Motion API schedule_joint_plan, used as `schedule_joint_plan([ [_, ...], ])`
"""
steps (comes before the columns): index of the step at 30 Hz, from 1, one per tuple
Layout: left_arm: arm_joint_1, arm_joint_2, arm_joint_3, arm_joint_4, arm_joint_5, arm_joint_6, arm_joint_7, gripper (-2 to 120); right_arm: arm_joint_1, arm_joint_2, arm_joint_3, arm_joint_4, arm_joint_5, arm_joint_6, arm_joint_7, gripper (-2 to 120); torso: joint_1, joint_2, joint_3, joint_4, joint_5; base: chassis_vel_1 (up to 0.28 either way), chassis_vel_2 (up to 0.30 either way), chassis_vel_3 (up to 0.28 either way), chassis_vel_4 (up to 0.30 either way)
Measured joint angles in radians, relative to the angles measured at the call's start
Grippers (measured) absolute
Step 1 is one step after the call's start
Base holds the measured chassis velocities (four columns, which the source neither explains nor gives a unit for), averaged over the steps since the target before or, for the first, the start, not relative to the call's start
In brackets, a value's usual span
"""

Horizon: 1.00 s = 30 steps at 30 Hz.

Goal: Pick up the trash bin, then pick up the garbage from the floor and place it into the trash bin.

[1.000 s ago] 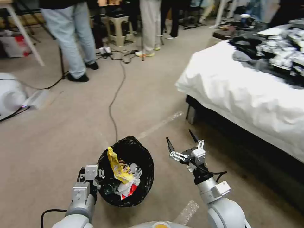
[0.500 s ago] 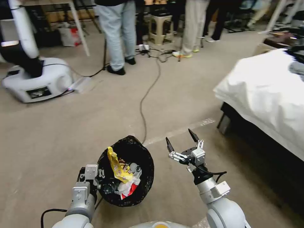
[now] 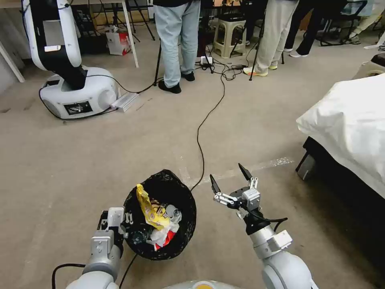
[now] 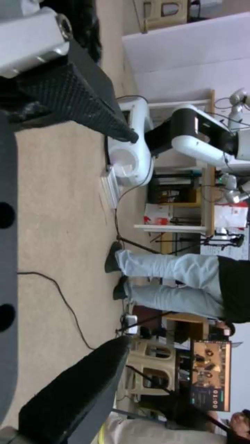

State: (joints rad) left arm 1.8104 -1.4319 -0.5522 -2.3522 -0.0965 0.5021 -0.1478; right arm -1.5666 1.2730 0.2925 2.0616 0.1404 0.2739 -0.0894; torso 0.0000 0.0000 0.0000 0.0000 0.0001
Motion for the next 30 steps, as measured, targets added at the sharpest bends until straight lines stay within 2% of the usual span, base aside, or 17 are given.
schedule_joint_plan([
  [3, -0.013, 0.006, 0.001, -0.023, -0.027, 0.026, -0.004, 3, 0.008, -0.005, -0.004, 0.001, 0.006, -0.011, 0.0, 100, 0.0, 0.0, 0.0, 0.0, -0.0002, 0.0, 0.0, 0.0, 0.0],
  [5, -0.045, 0.024, -0.015, -0.061, -0.083, 0.07, -0.018, 3, 0.03, -0.012, -0.018, -0.012, 0.011, -0.028, 0.002, 100, 0.0, 0.0, 0.0, -0.0001, 0.0, 0.0, 0.0, 0.0, 0.0],
  [14, -0.104, 0.058, -0.075, -0.071, -0.163, 0.09, -0.042, 3, 0.02, 0.001, -0.022, -0.036, -0.007, -0.029, 0.003, 100, 0.0, 0.0, 0.0, 0.0, -0.0002, 0.0, 0.0, 0.0, 0.0],
  [19, -0.132, 0.057, -0.085, -0.068, -0.189, 0.097, -0.053, 3, 0.011, 0.001, -0.022, -0.036, -0.017, -0.03, 0.003, 100, 0.0, 0.0, 0.0, -0.0001, -0.0001, 0.0, 0.0, 0.0, 0.0],
  [30, -0.224, 0.059, -0.18, -0.001, -0.314, 0.143, -0.122, 3, -0.018, -0.003, -0.001, -0.031, -0.025, -0.02, 0.002, 100, 0.0, 0.0, 0.0, 0.0001, -0.0002, 0.0, 0.0, 0.0, 0.0],
])
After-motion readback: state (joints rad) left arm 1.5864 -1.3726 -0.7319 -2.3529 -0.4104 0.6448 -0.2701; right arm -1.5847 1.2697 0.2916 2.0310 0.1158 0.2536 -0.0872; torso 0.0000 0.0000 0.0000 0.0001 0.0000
